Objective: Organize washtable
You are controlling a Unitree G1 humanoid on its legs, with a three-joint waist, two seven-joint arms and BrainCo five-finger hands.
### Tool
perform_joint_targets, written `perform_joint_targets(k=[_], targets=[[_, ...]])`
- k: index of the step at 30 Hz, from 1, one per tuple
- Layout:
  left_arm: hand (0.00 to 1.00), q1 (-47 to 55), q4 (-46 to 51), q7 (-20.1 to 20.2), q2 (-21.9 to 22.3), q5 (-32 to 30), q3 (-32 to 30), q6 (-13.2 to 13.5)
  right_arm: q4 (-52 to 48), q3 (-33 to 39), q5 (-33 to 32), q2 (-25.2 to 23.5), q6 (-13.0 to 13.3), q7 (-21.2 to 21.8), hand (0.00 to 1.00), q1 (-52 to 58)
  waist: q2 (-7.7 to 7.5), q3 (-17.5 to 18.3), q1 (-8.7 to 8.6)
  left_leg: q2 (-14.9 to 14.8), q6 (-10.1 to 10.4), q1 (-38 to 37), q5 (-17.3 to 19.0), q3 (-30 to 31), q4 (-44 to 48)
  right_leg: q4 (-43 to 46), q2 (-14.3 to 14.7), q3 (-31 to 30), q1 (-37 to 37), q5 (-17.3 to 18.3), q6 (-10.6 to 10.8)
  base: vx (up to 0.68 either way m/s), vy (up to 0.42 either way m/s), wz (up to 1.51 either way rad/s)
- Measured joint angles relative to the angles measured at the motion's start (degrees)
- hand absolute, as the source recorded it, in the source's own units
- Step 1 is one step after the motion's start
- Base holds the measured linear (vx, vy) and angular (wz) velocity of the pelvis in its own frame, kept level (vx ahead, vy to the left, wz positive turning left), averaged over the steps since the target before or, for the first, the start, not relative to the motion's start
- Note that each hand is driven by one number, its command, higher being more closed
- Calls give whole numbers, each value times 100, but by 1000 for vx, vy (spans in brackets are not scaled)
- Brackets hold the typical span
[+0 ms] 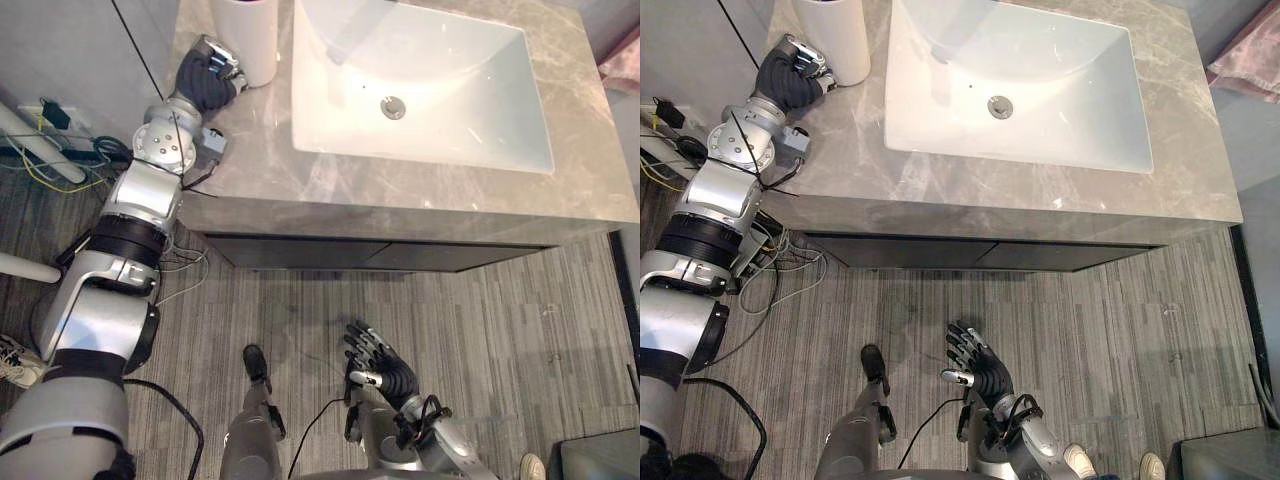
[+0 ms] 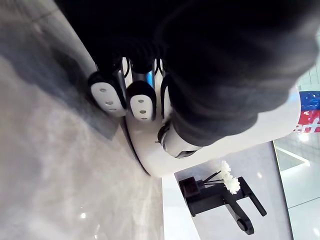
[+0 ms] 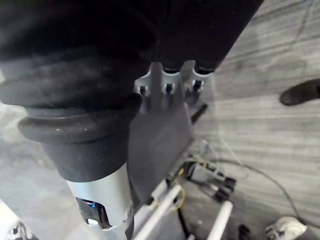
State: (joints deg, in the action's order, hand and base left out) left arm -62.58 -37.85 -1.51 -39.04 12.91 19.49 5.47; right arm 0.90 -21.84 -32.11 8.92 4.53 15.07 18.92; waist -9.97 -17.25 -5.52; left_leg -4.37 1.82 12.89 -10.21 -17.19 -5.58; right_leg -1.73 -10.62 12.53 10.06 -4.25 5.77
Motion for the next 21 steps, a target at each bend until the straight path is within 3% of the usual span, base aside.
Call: perform_joint_targets(k=[6,11,14,15,21], targets=[[100,18,151,13,5,2,18,-69,11,-68,-6,-1,-10,-1,0,-7,9,-6,29,13,-2,-36,-2,46,3,-2,-4,35,-101,-17,31,16,3,4],[100,639,1215,48,187,246,18,-55,92,-95,-6,-5,-69,-3,0,-109,53,-18,84,43,-1,-83,-1,185,3,-31,-23,174,-258,1,50,10,13,15],[100,978,1254,151,399,390,18,-58,108,-93,-6,-2,-69,-3,0,-159,159,-6,164,55,-1,-103,-1,227,2,-27,-32,217,-299,4,53,-10,20,10],[100,1058,1287,161,506,444,17,-59,125,-78,-6,10,-80,-6,0,-163,266,9,178,67,0,-107,-2,294,2,-26,-39,300,-352,10,61,-10,34,16],[100,1443,1310,170,740,451,7,-48,240,-48,-4,64,-108,-6,0,-157,491,151,179,69,22,-169,14,306,0,-13,-46,313,-412,26,76,-2,6,2]])
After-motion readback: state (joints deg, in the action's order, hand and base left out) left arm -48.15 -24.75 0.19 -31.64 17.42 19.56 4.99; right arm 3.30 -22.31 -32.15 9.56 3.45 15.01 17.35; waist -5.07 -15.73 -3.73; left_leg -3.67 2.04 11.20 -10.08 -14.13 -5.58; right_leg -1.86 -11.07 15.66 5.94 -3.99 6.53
